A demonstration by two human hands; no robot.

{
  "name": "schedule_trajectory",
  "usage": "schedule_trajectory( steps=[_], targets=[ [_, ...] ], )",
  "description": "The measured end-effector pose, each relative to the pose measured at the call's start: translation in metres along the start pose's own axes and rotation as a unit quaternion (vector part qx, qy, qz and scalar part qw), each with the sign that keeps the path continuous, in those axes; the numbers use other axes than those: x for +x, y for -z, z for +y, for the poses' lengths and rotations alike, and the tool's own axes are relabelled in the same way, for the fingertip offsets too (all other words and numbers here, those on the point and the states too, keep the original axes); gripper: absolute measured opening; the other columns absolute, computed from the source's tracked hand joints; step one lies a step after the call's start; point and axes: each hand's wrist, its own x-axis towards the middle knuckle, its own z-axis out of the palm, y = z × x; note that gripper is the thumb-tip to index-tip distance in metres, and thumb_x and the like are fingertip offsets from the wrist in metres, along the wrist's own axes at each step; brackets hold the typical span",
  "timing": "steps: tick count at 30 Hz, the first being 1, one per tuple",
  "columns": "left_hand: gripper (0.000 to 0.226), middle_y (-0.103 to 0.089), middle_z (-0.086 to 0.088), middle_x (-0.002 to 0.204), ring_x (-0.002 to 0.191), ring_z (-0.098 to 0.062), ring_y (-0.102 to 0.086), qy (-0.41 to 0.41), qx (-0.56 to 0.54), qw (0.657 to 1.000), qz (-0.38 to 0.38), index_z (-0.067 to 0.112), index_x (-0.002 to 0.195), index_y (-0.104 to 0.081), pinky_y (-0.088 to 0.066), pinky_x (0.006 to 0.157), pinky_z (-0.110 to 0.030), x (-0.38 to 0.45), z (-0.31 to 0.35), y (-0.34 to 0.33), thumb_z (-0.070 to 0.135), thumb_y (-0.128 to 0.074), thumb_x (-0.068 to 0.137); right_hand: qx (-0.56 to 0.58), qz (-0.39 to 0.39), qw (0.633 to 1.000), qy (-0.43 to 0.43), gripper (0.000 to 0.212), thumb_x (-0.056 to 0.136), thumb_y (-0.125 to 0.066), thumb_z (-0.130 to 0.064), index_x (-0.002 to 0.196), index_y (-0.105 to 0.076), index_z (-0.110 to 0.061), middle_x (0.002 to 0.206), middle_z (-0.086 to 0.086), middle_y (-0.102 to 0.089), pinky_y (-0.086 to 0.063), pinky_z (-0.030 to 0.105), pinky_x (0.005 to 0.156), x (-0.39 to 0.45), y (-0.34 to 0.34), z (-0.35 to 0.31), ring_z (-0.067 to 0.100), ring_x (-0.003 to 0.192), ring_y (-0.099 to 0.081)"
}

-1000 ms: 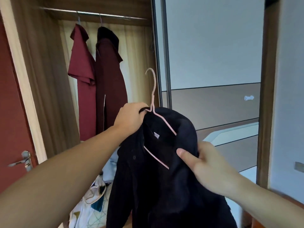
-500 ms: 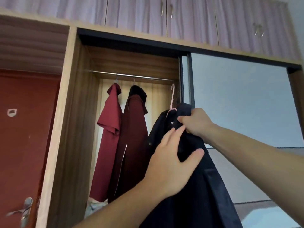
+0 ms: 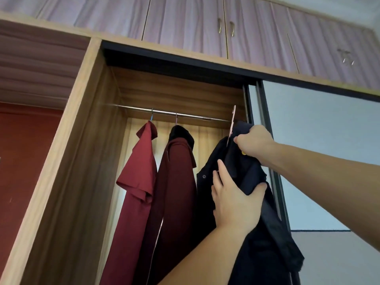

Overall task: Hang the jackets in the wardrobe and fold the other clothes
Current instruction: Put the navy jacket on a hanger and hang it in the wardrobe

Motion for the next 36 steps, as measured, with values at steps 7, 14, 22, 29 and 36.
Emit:
schedule_trajectory(
  steps=[7, 14, 22, 29, 36],
  targets=[
    [0.083, -0.033, 0.007, 0.149, 0.129, -0.012, -0.040, -0.055, -0.066, 0.995, 0.050, 0.034, 0.152, -0.017, -0.033, 0.098, -0.024, 0.086, -0.038, -0.047, 0.045, -0.067, 0.087, 0.014, 0.032, 0.997, 0.074, 0.010, 0.089, -0.059, -0.014, 0.082, -0.054, -0.010, 0.090, 0.012, -0.060, -0.048, 0.031, 0.068, 0.067, -0.024, 0.027, 0.030, 0.087, -0.061],
    [0.072, -0.041, 0.012, 0.140, 0.124, -0.009, -0.045, -0.085, -0.062, 0.989, 0.101, 0.037, 0.149, -0.022, -0.037, 0.097, -0.026, 0.175, -0.077, -0.102, 0.041, -0.063, 0.090, 0.013, 0.038, 0.987, 0.154, 0.008, 0.087, -0.057, -0.014, 0.090, -0.055, -0.006, 0.078, 0.004, -0.053, -0.036, 0.024, 0.048, 0.152, -0.051, 0.069, 0.017, 0.064, -0.050],
    [0.066, -0.049, 0.010, 0.135, 0.122, -0.013, -0.051, -0.077, 0.000, 0.991, 0.108, 0.039, 0.145, -0.028, -0.044, 0.105, -0.036, 0.245, -0.134, -0.112, 0.040, -0.063, 0.090, 0.043, 0.031, 0.991, 0.119, 0.018, 0.087, -0.059, -0.014, 0.100, -0.063, -0.002, 0.103, 0.014, -0.065, -0.045, 0.030, 0.067, 0.227, -0.109, 0.111, 0.031, 0.090, -0.062],
    [0.065, -0.043, 0.002, 0.135, 0.118, -0.019, -0.052, -0.067, 0.028, 0.993, 0.089, 0.036, 0.145, -0.025, -0.046, 0.101, -0.039, 0.275, -0.176, -0.111, 0.040, -0.061, 0.091, 0.021, 0.021, 0.995, 0.099, 0.017, 0.088, -0.061, -0.017, 0.098, -0.064, -0.003, 0.098, 0.013, -0.065, -0.042, 0.027, 0.064, 0.259, -0.152, 0.138, 0.027, 0.084, -0.060],
    [0.065, -0.041, -0.001, 0.136, 0.117, -0.023, -0.052, -0.066, 0.060, 0.993, 0.074, 0.035, 0.148, -0.022, -0.045, 0.099, -0.037, 0.318, -0.196, -0.102, 0.040, -0.058, 0.094, -0.005, 0.042, 0.993, 0.109, 0.011, 0.089, -0.061, -0.018, 0.088, -0.056, -0.009, 0.093, 0.009, -0.058, -0.038, 0.025, 0.066, 0.292, -0.181, 0.140, 0.025, 0.085, -0.056]
  ],
)
